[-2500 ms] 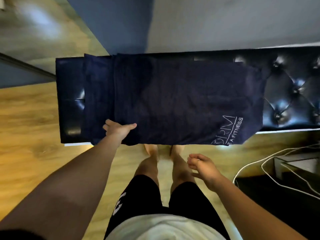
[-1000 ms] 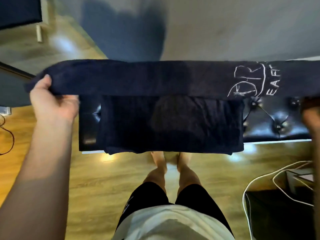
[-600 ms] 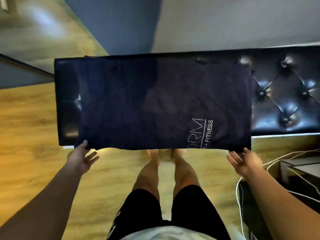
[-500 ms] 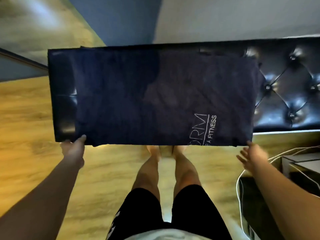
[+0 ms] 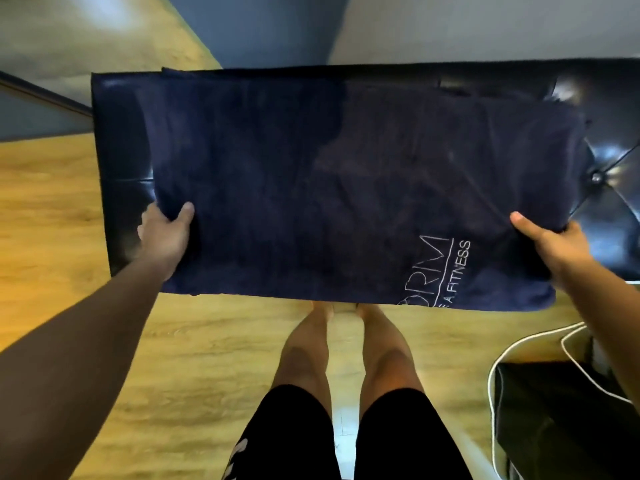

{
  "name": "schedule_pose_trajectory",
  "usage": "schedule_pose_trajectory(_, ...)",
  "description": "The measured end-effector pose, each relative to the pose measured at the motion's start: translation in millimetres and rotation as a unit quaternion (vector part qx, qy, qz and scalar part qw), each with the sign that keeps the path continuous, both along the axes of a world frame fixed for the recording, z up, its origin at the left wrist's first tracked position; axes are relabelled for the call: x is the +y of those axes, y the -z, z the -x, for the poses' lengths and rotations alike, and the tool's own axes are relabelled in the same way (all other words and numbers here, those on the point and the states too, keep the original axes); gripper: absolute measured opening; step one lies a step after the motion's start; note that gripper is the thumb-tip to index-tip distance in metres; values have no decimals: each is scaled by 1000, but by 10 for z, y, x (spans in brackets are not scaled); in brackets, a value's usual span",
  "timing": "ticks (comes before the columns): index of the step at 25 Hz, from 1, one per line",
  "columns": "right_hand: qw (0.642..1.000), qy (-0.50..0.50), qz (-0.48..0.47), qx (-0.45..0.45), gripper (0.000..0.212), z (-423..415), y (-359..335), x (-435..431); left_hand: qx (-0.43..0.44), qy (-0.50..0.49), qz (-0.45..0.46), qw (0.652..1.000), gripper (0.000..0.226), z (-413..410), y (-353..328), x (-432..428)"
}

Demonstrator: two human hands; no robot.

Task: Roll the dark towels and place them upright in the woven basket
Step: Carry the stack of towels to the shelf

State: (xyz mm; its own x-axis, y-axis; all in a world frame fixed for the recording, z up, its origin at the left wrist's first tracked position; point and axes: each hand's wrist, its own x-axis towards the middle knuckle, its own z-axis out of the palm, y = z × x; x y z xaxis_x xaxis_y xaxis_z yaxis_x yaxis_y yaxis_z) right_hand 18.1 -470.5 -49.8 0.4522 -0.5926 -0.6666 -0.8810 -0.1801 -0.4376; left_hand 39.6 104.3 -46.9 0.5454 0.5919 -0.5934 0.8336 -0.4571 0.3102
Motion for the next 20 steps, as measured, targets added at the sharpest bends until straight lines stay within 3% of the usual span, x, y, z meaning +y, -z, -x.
schedule_pose_trajectory(4, 975, -20, -184, 125, 112, -106, -253, -147, 71, -95, 157, 981, 62, -186, -189, 289)
schedule_pose_trajectory(7, 950, -35, -237, 201, 87, -225, -333, -116, 158, -101, 246, 951, 51, -353, -276, 353)
schedule_pose_trajectory(9, 951, -8, -228, 208, 68, -263, -325, -38, 198, -91, 255, 942, 42, -447, -316, 291)
schedule_pose_trajectory(11, 957, 14, -217, 194, 92, -230, -304, 3, 203, -106, 268, 936, 35, -491, -353, 178)
schedule_pose_trajectory(13, 961, 17, -206, 184, 105, -189, -289, 13, 177, -123, 256, 942, 48, -463, -351, 114)
schedule_pose_trajectory(15, 960, 14, -214, 182, 80, -197, -353, 65, 132, -134, 245, 951, 52, -384, -311, 75)
schedule_pose_trajectory(17, 963, 6, -202, 179, 49, -212, -439, 97, 103, -137, 267, 948, 35, -312, -371, -24)
schedule_pose_trajectory(20, 982, 1, -149, 112, 44, -231, -645, 168, 103, -135, 297, 940, 33, -268, -624, -110)
